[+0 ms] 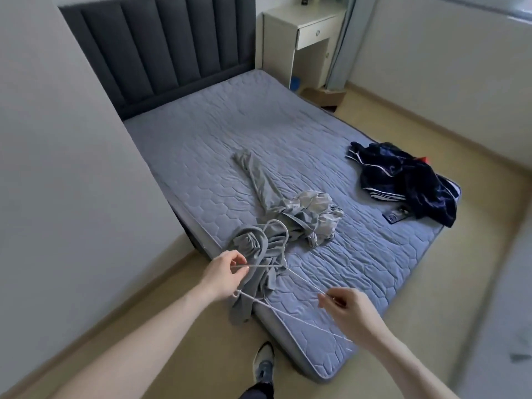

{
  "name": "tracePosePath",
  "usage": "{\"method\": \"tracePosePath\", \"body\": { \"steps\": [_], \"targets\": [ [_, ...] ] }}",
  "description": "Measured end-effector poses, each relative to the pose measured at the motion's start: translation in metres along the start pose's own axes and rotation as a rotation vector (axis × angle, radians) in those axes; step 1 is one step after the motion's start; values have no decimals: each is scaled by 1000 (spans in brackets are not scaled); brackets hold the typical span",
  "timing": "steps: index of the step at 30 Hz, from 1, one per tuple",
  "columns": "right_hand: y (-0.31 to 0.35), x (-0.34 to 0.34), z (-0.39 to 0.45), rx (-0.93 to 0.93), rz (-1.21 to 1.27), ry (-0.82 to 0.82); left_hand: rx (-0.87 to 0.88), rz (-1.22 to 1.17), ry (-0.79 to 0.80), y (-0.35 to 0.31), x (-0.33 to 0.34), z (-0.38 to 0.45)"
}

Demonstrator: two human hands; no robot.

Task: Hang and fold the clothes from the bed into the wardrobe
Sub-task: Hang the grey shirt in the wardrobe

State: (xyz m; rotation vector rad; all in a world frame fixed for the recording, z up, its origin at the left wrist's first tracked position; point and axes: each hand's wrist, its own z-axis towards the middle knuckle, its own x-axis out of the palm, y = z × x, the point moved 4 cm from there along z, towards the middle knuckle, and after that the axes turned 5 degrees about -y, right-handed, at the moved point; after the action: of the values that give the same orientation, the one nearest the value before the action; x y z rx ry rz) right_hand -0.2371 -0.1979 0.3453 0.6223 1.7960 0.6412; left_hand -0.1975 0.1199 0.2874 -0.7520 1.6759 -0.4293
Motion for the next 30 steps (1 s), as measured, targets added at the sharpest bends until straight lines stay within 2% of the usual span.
{"method": "tracePosePath", "body": {
  "steps": [3,5,8,12,16,22,27,30],
  "targets": [
    [-33,-13,52,101,29,-46,-120,68,51,5,37,78],
    [-54,-18,74,175,37,-84,-243,184,158,21,63,108],
    [-96,-21,119,283,9,-142,-307,312,305,42,110,158],
    [-144,-9,179,378,44,-164,-325,307,406,63,170,212],
    [-183,18,223,462,63,-160,-418,261,406,101,228,257],
    [-227,68,252,540,118,-186,-493,247,485,159,301,318],
    [-241,85,253,572,132,-178,-627,-95,339,165,307,317],
    [-235,85,240,605,158,-187,-661,-412,46,149,273,283]
  ]
}}
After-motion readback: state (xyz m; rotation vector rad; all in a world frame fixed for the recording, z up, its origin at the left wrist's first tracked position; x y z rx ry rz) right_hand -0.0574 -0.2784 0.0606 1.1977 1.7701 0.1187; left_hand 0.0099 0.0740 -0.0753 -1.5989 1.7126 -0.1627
